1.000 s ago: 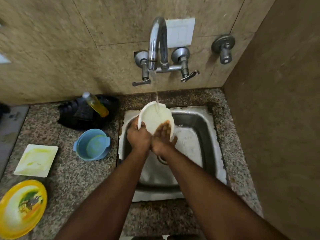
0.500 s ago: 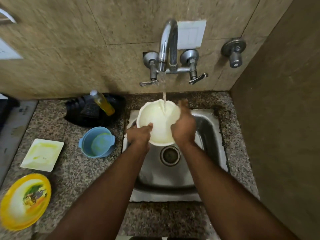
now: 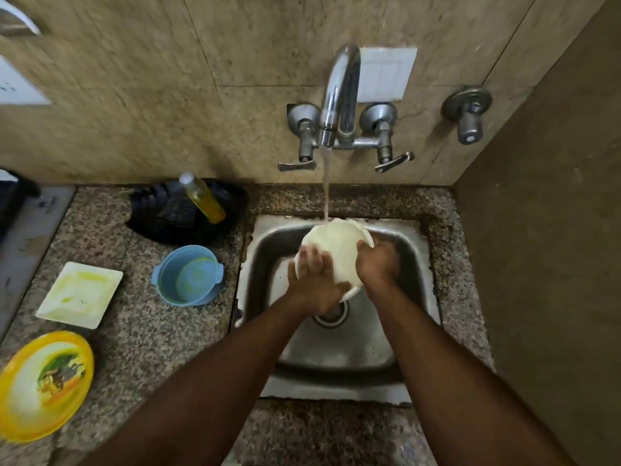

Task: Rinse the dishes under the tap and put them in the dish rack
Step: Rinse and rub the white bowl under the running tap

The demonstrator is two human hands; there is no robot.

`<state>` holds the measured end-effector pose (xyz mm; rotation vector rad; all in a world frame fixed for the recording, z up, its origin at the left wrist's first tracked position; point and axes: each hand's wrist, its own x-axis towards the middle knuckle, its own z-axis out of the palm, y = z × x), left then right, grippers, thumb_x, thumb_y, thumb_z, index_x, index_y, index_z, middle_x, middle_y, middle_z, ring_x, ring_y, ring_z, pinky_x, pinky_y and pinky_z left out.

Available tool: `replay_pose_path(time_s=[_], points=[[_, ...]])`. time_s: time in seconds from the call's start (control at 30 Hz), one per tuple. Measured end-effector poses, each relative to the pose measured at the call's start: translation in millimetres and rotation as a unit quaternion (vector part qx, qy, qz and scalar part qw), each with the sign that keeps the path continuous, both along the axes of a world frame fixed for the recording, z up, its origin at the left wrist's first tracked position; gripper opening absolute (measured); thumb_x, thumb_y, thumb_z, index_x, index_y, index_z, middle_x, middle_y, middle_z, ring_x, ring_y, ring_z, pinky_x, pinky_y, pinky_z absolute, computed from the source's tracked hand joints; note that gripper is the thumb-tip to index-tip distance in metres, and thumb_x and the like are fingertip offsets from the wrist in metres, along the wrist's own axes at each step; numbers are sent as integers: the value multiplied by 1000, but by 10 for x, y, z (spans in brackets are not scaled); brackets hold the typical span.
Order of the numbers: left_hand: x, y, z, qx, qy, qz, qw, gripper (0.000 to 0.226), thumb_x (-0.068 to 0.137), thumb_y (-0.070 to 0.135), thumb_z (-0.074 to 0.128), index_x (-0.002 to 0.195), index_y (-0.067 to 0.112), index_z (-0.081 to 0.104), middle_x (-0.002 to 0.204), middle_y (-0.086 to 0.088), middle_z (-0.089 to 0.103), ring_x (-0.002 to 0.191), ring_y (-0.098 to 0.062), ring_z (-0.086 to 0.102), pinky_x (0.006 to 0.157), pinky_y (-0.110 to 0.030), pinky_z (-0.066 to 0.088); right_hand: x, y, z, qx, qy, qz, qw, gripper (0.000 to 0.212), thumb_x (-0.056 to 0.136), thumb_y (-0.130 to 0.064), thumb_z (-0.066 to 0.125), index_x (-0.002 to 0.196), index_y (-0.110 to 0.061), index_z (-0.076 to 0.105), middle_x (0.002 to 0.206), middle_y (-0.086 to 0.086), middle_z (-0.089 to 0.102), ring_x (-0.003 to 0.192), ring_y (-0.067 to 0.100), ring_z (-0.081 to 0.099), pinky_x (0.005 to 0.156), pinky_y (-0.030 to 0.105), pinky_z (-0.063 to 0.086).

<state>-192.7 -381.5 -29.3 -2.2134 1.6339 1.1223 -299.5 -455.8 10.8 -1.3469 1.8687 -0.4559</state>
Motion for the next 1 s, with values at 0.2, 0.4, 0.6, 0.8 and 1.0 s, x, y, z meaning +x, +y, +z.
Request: replay_pose_path(time_s=[0.2, 0.4, 0.6, 0.8, 1.0], points=[[-29, -45, -68, -33, 97, -53, 993, 88, 107, 55, 30, 157, 10, -27, 162, -16, -38, 151, -29, -34, 127, -48, -10, -44, 129, 14, -34, 45, 24, 998, 30, 98, -25, 55, 120, -10, 68, 117, 15, 71, 107, 35, 66, 89, 36, 52], [-143, -165, -28, -159, 54, 107, 980, 103, 89, 62, 30, 155, 13, -32, 163, -8, -39, 152, -23, -34, 127, -41, -13, 10, 108, 119, -57, 31, 62, 996, 28, 99, -22, 53, 122, -15, 68, 119, 11, 71, 107, 32, 66, 86, 32, 49], [-277, -293, 90, -51, 98, 133, 985, 98, 105, 49, 42, 155, 9, -31, 161, -10, -42, 152, -28, -33, 126, -55, -6, -2, 146, 134, -82, 7, 42, 996, 27, 98, -22, 56, 118, -13, 72, 114, 10, 73, 103, 29, 68, 84, 30, 48], [0, -70, 394, -68, 90, -76, 991, 75, 107, 58, 14, 164, 12, -2, 171, -10, -12, 158, -24, -13, 130, -45, 4, 115, -87, 205, -38, -142, -93, 985, 26, 95, -29, 61, 115, -16, 72, 107, 9, 74, 95, 27, 67, 91, 45, 57], [447, 152, 579, -218, -94, -192, 952, 60, 99, 63, 31, 126, 24, 67, 124, -2, 72, 109, -25, 68, 86, -37, 54, 221, -75, 251, -11, -175, -80, 981, 27, 97, -27, 63, 120, -16, 69, 110, 6, 71, 95, 24, 65, 91, 43, 57]])
